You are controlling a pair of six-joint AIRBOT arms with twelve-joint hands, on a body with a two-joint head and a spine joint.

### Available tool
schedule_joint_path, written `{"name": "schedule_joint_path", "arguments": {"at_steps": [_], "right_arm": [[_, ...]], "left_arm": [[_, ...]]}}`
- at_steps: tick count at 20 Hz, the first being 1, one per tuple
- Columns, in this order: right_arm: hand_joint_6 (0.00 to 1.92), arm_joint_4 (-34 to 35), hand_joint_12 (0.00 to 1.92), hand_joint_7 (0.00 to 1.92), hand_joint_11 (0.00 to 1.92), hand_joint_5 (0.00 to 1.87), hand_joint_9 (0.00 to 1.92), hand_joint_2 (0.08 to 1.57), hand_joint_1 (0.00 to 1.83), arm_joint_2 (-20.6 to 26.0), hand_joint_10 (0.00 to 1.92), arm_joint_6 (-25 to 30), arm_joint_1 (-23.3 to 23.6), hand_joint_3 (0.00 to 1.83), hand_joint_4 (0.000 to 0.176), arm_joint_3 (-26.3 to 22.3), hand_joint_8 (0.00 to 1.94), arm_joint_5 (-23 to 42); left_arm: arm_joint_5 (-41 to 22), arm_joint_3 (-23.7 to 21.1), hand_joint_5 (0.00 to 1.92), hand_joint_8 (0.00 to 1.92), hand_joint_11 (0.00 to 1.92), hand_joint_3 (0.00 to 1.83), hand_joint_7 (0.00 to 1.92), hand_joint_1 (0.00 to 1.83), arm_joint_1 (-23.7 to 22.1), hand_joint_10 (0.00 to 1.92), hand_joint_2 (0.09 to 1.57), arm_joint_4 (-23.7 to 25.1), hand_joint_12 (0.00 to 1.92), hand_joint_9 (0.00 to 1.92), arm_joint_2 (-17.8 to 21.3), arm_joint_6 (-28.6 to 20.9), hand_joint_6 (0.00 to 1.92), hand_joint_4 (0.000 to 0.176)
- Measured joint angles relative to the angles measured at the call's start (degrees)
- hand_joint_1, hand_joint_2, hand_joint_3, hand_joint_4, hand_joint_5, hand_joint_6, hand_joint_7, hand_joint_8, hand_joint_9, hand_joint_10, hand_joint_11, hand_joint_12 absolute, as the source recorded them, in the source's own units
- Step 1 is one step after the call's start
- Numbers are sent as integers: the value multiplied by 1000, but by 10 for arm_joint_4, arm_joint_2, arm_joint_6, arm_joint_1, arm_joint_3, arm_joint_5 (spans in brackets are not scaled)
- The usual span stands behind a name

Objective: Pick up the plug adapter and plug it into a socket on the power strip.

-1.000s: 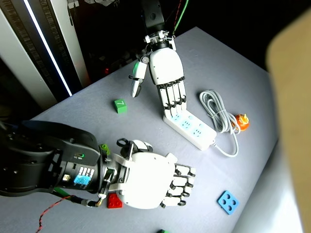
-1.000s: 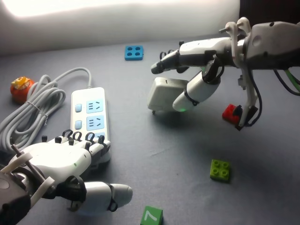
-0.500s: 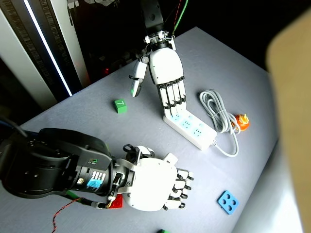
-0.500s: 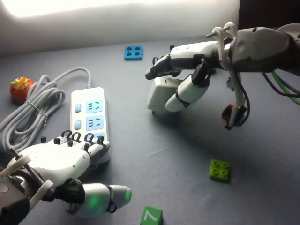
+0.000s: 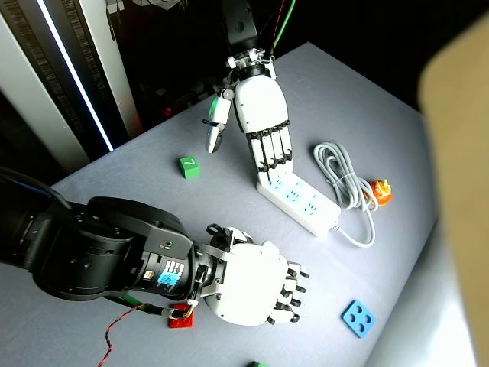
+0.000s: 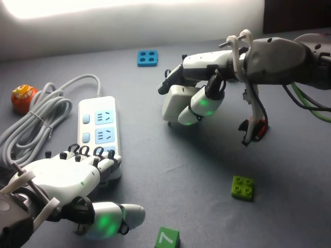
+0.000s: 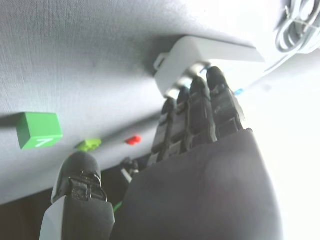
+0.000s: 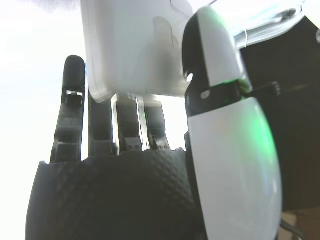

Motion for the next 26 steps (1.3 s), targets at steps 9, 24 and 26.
{"name": "schedule_joint_path", "arguments": {"at_steps": [9, 24, 26], "right_arm": [[4, -9, 994, 431, 0, 425, 394, 1108, 1119, -2, 8, 3, 0, 6, 0, 5, 5, 4], [16, -16, 1110, 686, 163, 630, 642, 1113, 1176, -8, 29, 6, 0, 0, 0, 5, 13, 7], [19, -16, 1084, 737, 222, 677, 696, 1122, 1170, -9, 31, 7, 0, 2, 0, 5, 14, 8]], "left_arm": [[5, 0, 56, 1, 0, 0, 101, 0, -8, 2, 1162, -13, 297, 110, -2, 15, 2, 0], [5, 0, 58, 5, 0, 1, 130, 0, -8, 5, 1164, -13, 337, 138, -3, 15, 1, 0], [6, 0, 70, 7, 0, 2, 137, 0, -8, 6, 1166, -13, 338, 143, -3, 15, 6, 0]]}}
